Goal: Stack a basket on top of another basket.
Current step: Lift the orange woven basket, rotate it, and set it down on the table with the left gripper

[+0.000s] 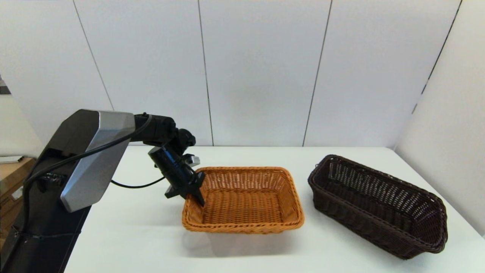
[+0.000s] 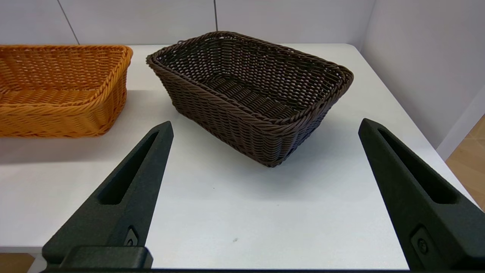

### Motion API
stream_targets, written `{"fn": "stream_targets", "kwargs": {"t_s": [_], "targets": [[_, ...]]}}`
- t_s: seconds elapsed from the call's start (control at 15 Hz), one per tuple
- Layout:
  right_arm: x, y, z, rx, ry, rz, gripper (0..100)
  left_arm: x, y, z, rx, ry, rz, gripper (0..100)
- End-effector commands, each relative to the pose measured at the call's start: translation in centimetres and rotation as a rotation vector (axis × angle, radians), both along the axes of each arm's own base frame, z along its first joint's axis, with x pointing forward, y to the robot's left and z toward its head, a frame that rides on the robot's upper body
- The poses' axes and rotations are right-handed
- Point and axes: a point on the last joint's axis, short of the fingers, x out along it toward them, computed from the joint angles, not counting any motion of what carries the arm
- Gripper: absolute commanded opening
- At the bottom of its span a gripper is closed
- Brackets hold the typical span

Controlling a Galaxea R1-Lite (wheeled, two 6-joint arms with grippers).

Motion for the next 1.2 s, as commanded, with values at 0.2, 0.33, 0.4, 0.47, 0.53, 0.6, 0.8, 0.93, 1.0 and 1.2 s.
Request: {"fn": "stream_targets", "kwargs": {"t_s": [0.2,0.33,0.4,0.47,0.53,0.6,0.8,0.93,1.0,1.2], "targets": [[0.0,0.0,0.0,0.0,0.0,0.0,100,0.0,0.0,-0.1,-0.001,0.006,-0.001,0],[0.0,0.0,0.0,0.0,0.0,0.0,100,0.0,0.0,-0.1,0.001,0.003,-0.003,100],[0.0,0.0,0.0,0.0,0.0,0.0,100,0.1,0.1,-0.2,-0.001,0.002,0.001,100],[0.0,0.0,0.0,0.0,0.0,0.0,100,0.1,0.4,-0.2,-0.002,-0.001,0.0,100],[0.0,0.0,0.0,0.0,0.0,0.0,100,0.2,0.5,0.0,-0.004,-0.006,0.002,100],[0.0,0.0,0.0,0.0,0.0,0.0,100,0.2,0.8,0.2,-0.004,-0.011,0.009,100],[0.0,0.0,0.0,0.0,0.0,0.0,100,0.4,3.0,2.4,-0.017,-0.062,0.06,100],[0.0,0.0,0.0,0.0,0.0,0.0,100,-0.1,5.2,6.4,-0.081,-0.148,0.104,100],[0.0,0.0,0.0,0.0,0.0,0.0,100,-1.0,6.7,9.6,-0.128,-0.226,0.112,100],[0.0,0.0,0.0,0.0,0.0,0.0,100,-5.8,9.6,17.3,-0.138,-0.366,0.161,100]]}}
